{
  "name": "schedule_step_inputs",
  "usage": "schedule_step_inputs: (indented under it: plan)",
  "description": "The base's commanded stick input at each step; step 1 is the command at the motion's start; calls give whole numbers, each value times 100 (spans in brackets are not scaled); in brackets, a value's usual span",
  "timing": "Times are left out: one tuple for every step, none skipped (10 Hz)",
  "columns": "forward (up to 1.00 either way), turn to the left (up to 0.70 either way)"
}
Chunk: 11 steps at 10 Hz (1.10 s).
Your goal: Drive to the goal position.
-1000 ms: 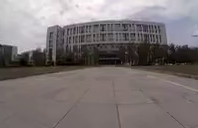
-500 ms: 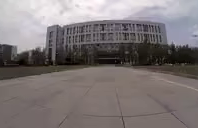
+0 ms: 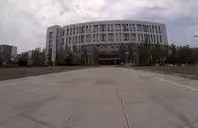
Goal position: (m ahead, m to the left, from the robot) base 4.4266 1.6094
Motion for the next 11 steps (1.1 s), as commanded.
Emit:
schedule_step_inputs:
  plan:
    - [70, 0]
    - [70, 0]
    - [70, 0]
    - [70, 0]
    - [70, 0]
    - [70, 0]
    - [70, 0]
    - [70, 0]
    - [70, 0]
    - [70, 0]
    - [70, 0]
